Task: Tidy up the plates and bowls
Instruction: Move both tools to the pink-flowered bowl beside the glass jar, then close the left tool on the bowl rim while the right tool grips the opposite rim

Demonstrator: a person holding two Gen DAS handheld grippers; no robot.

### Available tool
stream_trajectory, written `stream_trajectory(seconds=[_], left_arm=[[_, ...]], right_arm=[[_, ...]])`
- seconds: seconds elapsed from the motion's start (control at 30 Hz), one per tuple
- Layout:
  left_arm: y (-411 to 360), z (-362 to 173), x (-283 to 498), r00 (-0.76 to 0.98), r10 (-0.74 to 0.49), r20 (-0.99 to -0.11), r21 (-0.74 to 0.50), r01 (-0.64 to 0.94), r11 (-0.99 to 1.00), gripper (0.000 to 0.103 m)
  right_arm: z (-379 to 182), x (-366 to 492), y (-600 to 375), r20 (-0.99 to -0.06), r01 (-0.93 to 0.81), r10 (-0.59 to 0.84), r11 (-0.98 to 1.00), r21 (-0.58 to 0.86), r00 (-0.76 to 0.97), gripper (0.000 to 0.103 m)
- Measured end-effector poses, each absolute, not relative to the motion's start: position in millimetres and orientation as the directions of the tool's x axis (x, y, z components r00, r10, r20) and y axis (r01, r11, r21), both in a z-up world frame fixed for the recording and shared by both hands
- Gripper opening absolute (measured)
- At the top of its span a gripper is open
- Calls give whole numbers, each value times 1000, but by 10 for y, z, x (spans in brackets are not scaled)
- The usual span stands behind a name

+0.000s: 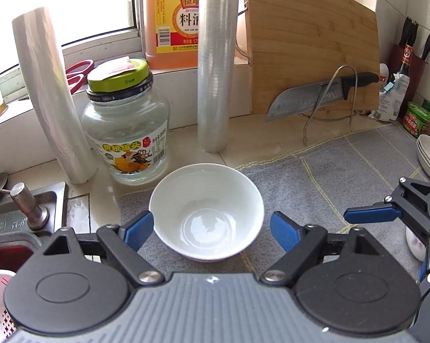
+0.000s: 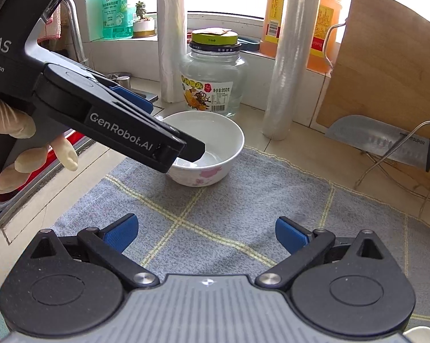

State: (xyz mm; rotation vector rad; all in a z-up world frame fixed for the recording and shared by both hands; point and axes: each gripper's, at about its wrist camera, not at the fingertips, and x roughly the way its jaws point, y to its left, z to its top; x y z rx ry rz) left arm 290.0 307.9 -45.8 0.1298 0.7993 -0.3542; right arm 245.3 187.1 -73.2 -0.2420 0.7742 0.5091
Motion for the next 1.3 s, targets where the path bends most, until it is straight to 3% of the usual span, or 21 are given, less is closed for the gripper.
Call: stream_trajectory(seconds=[0.57,0.7,0.87,1.07,1.13,1.3], left_arm=[[3180,-676,3299,579,-296,-759,-38,415,909,88],[3188,-731,3401,566,-295,-770,-41,418,908,85],[3178,-801,3492,542,-306,-783,-54,430,901,75],[3161,-824,3542,531,-318,-785,-69,435,898,71],[3162,-832,3560,524,-320,-789,-76,434,898,64],[3167,-836,3573,518,-328,-790,-83,441,894,63]], right_arm=[[-1013,2818,2119,-716,-499,348,867,0,605,103],[-1037,2908,2164,-712,-503,353,864,-1,607,103],[-1069,2994,2219,-708,-509,355,861,-8,610,102],[-1059,3079,2259,-699,-514,364,858,-7,616,90],[-1063,3097,2269,-698,-523,373,853,-2,611,89],[-1064,3109,2294,-694,-539,389,842,3,605,85]])
